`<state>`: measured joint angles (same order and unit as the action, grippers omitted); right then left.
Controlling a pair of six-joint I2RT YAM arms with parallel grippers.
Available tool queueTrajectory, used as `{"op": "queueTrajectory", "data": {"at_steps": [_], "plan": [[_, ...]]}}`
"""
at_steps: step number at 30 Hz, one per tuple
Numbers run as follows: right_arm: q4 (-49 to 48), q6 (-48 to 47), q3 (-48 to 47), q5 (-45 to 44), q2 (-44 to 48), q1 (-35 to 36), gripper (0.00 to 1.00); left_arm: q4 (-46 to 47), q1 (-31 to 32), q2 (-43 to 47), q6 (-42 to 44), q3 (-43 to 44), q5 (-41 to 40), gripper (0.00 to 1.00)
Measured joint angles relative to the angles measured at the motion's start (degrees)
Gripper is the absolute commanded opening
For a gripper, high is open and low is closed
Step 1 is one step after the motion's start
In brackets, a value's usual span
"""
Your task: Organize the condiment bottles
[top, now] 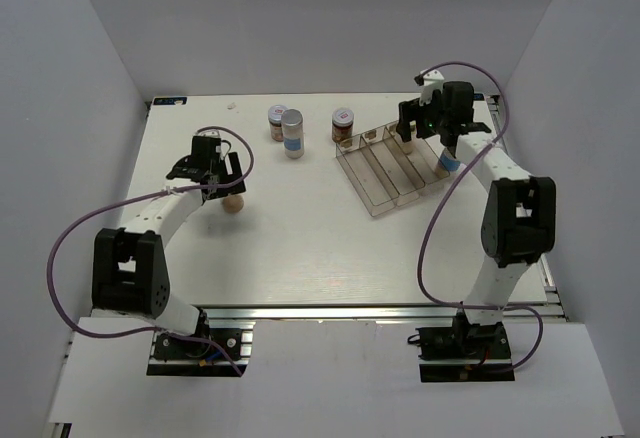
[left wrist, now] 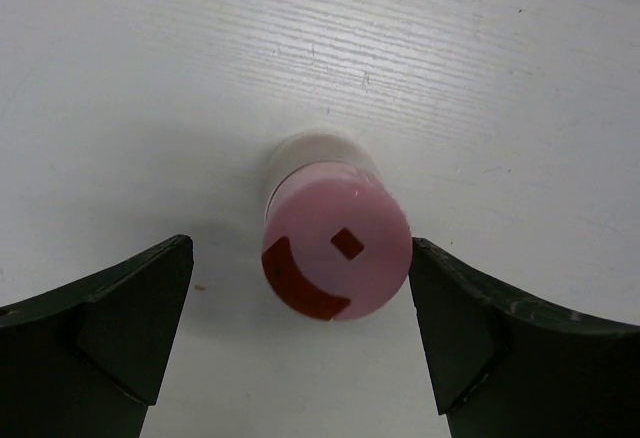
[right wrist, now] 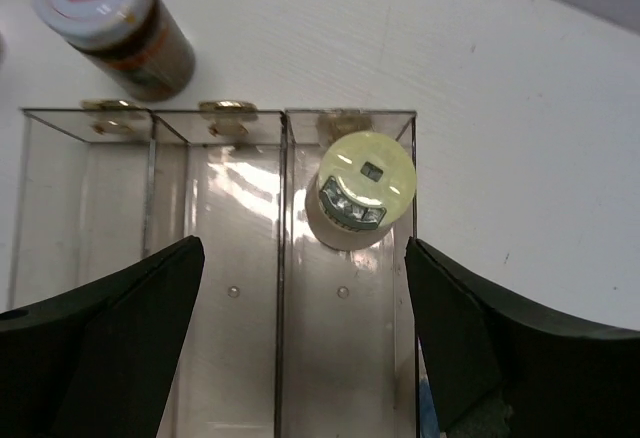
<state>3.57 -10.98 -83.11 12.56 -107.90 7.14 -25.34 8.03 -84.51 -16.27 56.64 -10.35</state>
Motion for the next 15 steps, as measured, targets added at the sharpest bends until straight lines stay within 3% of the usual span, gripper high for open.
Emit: {"op": "queueTrajectory", "data": {"at_steps": [5,8,9,12,15], "plan": [[-0.79,1.33,2.82,3.21,7.96,0.00,0.86,1.16,0.09,-4.50,0.48,2.47,-0.74,0.89],[-0.81,1.79,3.98,4.81,10.43,0.00,0.85,1.31,0.09,-6.67,0.55,3.91,-1.11,0.64],[-0.68,1.92,4.52,5.22,11.02,0.00,0.85,1.33,0.09,-7.17,0.66,4.35,-1.09,0.44],[-0.52,1.99,6.51,6.01,12.41,0.00,0.85,1.38,0.09,-7.50,0.79,5.09,-1.14,0.21],[0.42,1.92,8.90,7.39,14.10,0.00,0.85,1.07,0.31,-7.41,0.46,5.27,-1.03,0.15]]}}
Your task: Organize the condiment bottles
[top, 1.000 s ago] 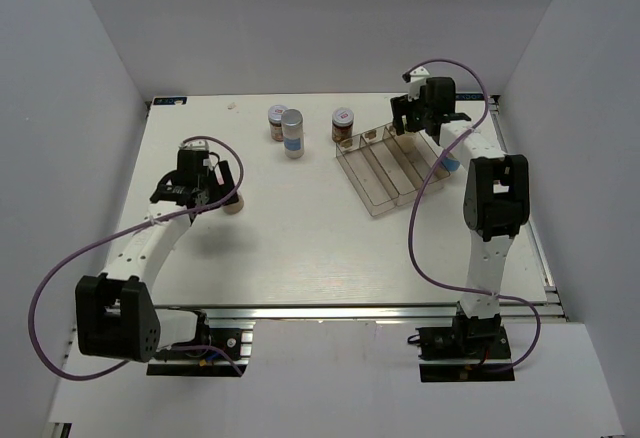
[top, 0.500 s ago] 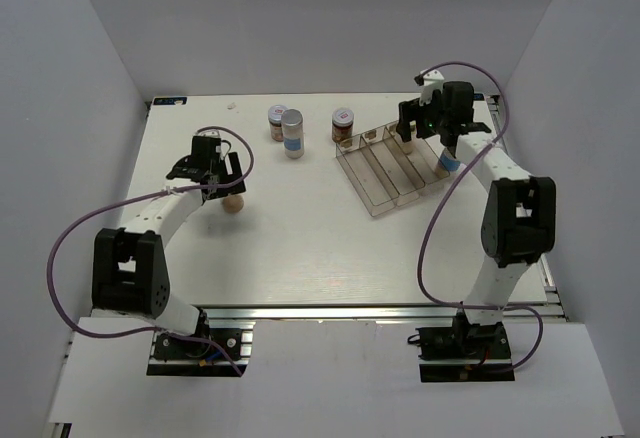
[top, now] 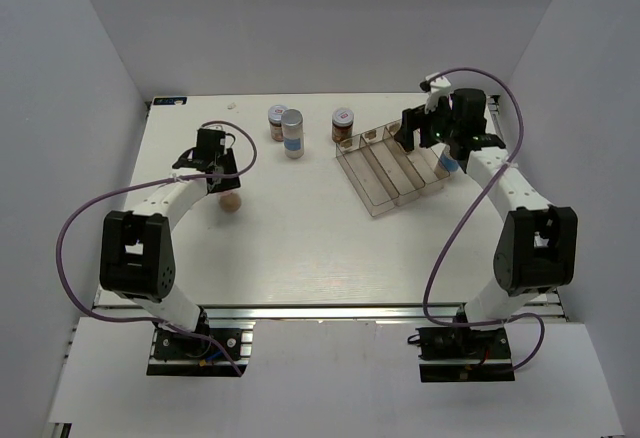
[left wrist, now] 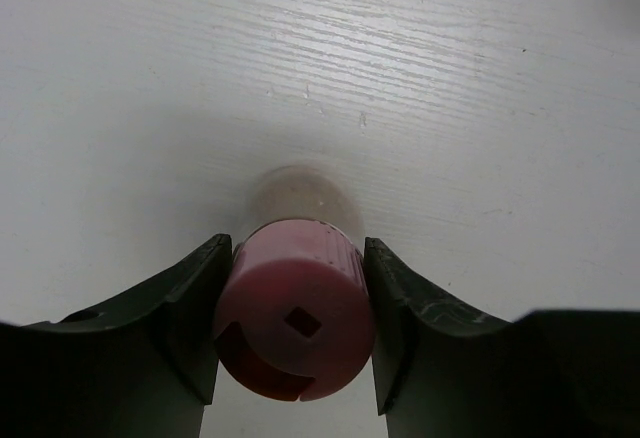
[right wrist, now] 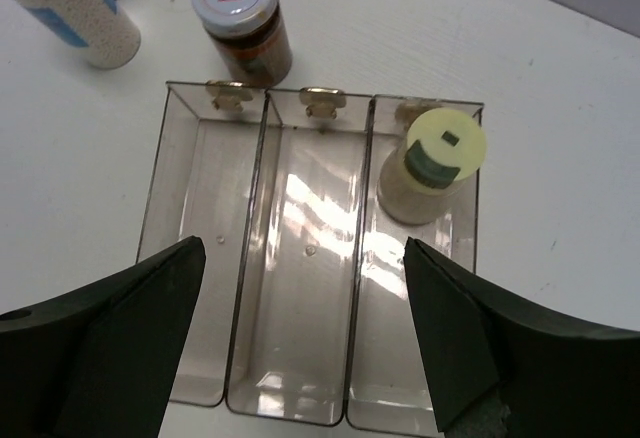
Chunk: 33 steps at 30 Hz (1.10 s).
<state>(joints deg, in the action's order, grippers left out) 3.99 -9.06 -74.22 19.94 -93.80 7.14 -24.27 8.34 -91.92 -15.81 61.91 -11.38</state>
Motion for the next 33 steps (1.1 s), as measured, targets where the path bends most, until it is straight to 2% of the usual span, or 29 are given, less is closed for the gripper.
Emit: {"op": "queueTrajectory", "data": {"at_steps": [3,6,7,10,14,18,25,33], "plan": [[2.49,-0.76,1.92,2.21,3.08,0.00,0.81,-1.86,1.46,0.63,-0.81,0.74,-0.07,0.12],[4.61,-2.05,2.67,4.26,7.54,0.00,0.30,-4.59,6.91,1.70,-1.49,4.02,-0.46,0.04],[5.11,-2.14,2.78,4.85,9.29,0.00,0.00,-5.38,9.40,1.75,-1.70,5.97,-0.44,0.00],[5.90,-0.94,2.86,6.05,14.05,-0.33,0.00,-6.19,17.92,1.49,-2.36,13.57,0.72,0.00],[5.66,1.14,4.72,6.27,19.23,-1.53,0.00,-5.70,26.08,-2.05,-2.71,25.44,5.31,0.00],[5.73,2.75,8.26,5.64,22.29,-2.62,0.00,-4.46,28.98,-11.13,-2.71,38.05,10.88,0.00],[6.19,4.87,12.87,3.58,25.57,-6.29,0.00,-2.93,31.04,-34.14,-4.22,62.86,19.26,0.00],[5.66,6.19,16.44,2.47,30.93,-11.67,0.00,8.44,34.51,-43.28,-9.20,64.06,23.32,0.00]]}}
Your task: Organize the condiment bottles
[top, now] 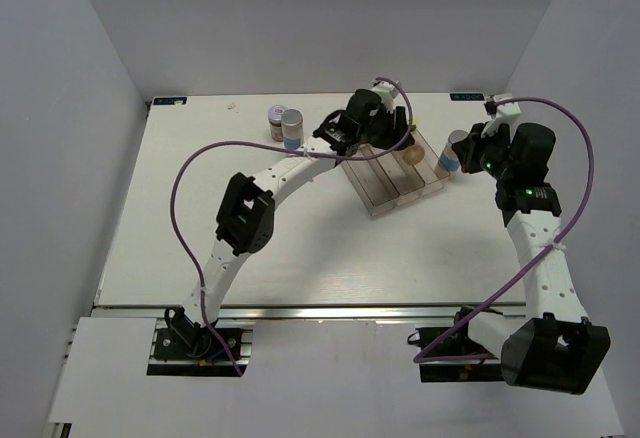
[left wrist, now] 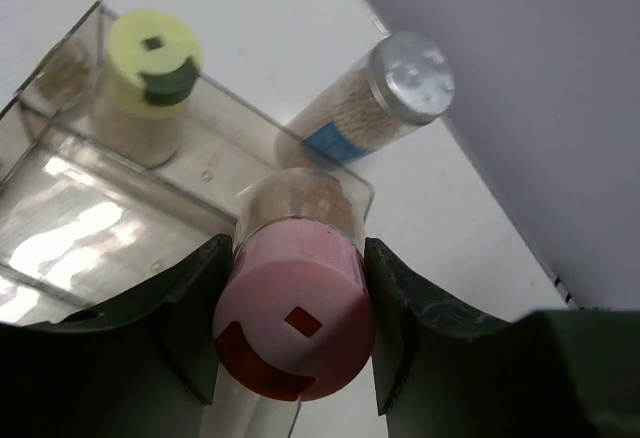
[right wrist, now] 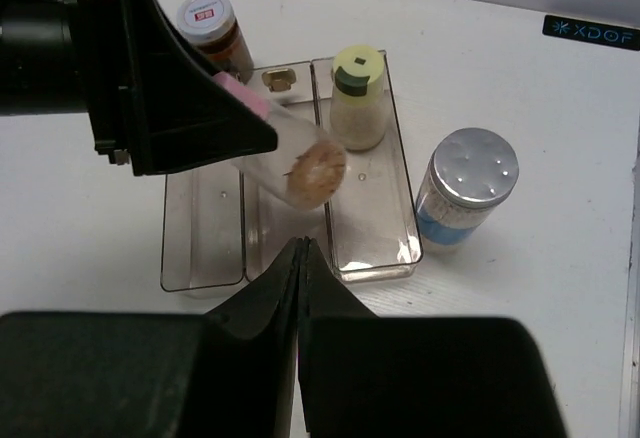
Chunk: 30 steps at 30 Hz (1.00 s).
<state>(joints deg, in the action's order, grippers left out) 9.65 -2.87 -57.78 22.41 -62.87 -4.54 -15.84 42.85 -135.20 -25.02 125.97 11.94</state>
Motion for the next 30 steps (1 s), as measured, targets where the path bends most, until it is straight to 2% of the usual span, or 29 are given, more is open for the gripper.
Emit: {"op": "queueTrajectory", "data": {"at_steps": [9,22,24,27,28,30], "plan": [[-0.22,0.98,3.58,-0.15,1.66,0.00,0.00,13.29,3.54,-3.78,-3.54,2.47,-1.44,0.00],[-0.37,1.05,3.61,-1.33,1.73,0.00,0.00,14.60,3.98,-9.97,-2.25,3.21,-10.27,0.01],[-0.37,1.03,3.65,-1.38,1.73,0.00,0.00,14.64,3.98,-10.51,-1.97,3.48,-11.08,0.05],[-0.42,1.03,3.93,-1.55,1.77,0.00,0.00,14.03,4.04,-10.93,-1.77,3.56,-11.61,0.22],[-0.35,1.03,4.07,-1.60,1.77,0.00,0.00,13.94,4.04,-11.02,-1.73,3.56,-11.72,0.32],[-0.33,1.03,4.26,-1.73,1.77,0.00,0.00,13.92,4.09,-11.21,-1.62,3.58,-11.98,0.40]]}}
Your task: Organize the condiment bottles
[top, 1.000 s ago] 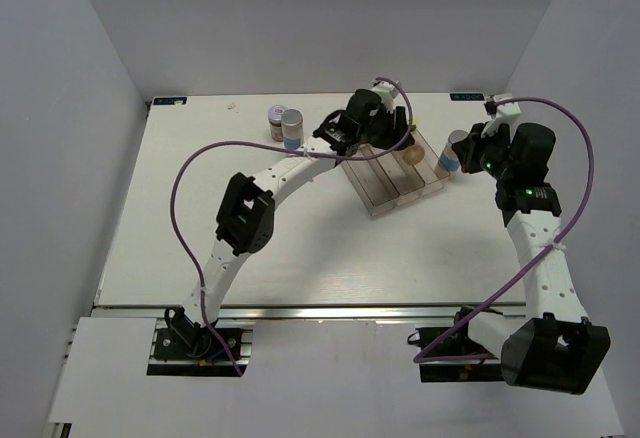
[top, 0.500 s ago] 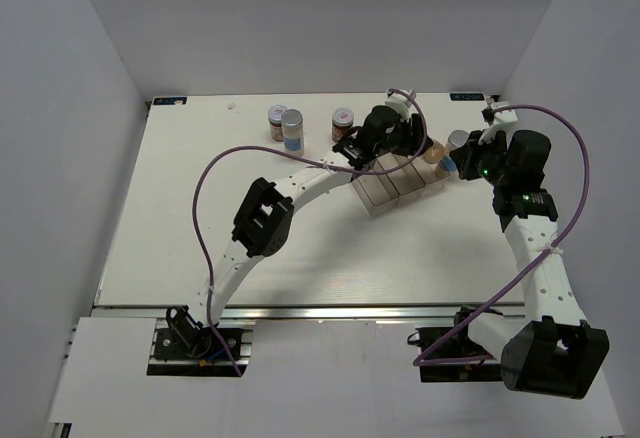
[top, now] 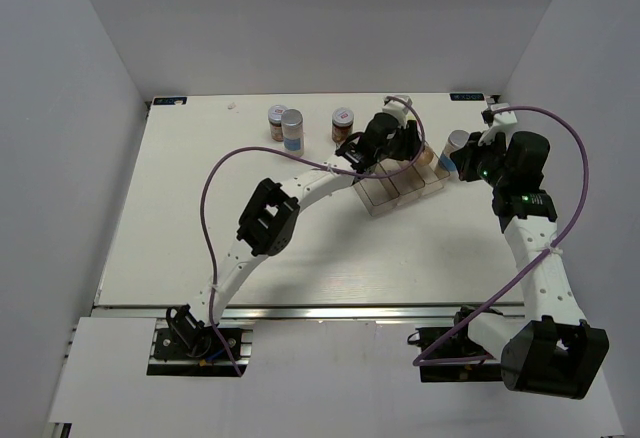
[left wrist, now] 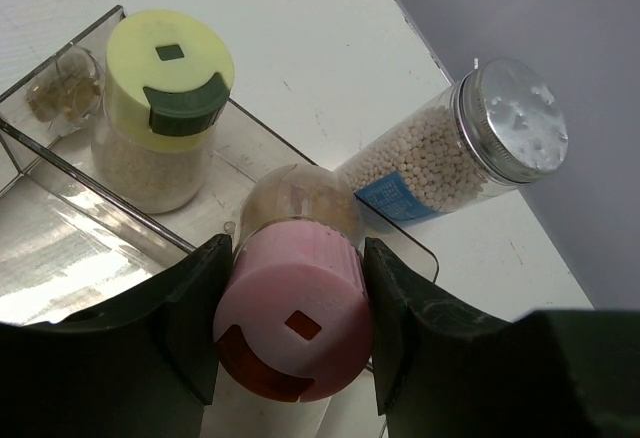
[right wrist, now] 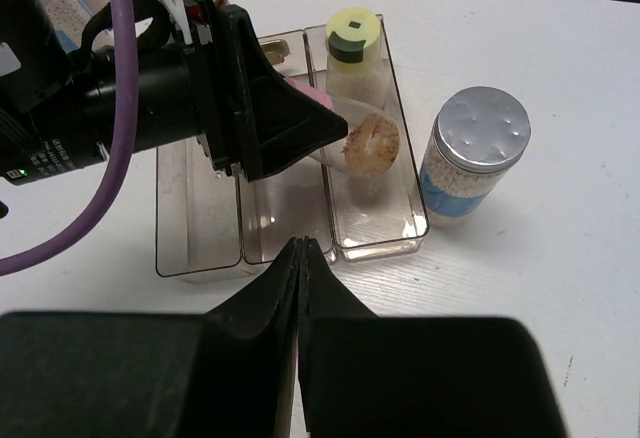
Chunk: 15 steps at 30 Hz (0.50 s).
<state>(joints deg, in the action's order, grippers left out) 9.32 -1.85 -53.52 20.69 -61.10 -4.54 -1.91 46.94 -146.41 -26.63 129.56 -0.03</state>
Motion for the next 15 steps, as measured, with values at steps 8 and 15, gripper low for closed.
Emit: {"op": "queueTrajectory", "data": {"at_steps": [8,15], "plan": [[-0.07,0.00,0.07,-0.04,0.00,0.00,0.00,-0.72,0.70,-0.39,1.09,0.55,-1.42,0.77],[-0.04,-0.02,0.07,-0.04,0.00,0.00,0.00,-1.09,0.90,-0.39,1.55,0.66,-1.77,0.87]]}}
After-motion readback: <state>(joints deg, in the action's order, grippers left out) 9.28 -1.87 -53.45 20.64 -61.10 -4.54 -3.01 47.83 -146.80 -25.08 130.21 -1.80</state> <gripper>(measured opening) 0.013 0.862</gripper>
